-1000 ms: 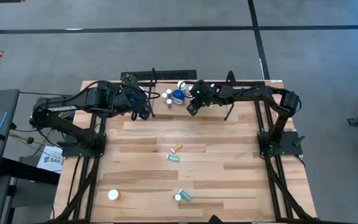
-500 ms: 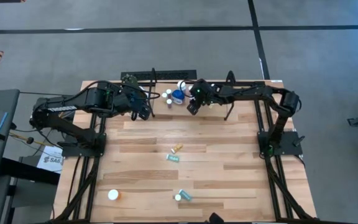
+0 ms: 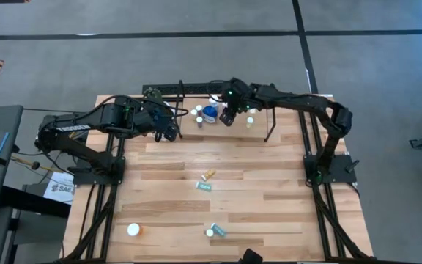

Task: Pick and place medicine bottles onto shelf by color
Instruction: Put the yellow pill bottle on the shelf

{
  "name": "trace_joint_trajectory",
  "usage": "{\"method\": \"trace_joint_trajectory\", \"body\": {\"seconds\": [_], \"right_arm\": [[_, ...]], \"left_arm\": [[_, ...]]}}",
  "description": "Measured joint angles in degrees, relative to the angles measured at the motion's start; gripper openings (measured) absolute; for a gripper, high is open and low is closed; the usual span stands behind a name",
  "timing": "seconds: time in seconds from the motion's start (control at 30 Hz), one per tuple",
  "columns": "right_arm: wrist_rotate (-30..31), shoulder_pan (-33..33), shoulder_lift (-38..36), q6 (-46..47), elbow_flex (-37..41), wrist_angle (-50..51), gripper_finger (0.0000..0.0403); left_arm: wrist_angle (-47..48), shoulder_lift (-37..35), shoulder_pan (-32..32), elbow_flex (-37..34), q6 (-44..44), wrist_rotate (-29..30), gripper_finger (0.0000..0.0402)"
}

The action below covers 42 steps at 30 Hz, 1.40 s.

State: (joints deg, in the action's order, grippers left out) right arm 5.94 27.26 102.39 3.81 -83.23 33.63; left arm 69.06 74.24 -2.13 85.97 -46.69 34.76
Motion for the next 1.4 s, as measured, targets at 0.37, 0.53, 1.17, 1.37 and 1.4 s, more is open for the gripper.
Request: {"method": "trace_joint_trajectory", "body": {"seconds": [0.37,0.53,1.17,1.37,1.4], "right_arm": [[-12.1,-3.5,0.0,-7.0,-11.2,17.3,0.0215],[-17.7,-7.5,0.0,-9.5,-11.3,18.9,0.0202],[-10.6,-35.5,2.0,18.2,-11.4,13.1,0.0182],[-10.2,-44.4,5.9,22.9,-11.2,10.1,0.018],[-10.5,-45.7,7.1,23.2,-11.2,8.5,0.0179]], "left_arm": [[0.0,0.0,0.0,0.0,-0.7,-1.7,0.0235],[0.0,0.0,1.2,0.0,-0.8,-4.3,0.0235],[12.9,0.0,32.2,0.0,-18.2,-11.3,0.0235],[12.6,0.0,40.6,0.0,-26.8,-3.1,0.0235],[12.4,0.0,41.6,0.0,-28.0,-2.0,0.0235]]}}
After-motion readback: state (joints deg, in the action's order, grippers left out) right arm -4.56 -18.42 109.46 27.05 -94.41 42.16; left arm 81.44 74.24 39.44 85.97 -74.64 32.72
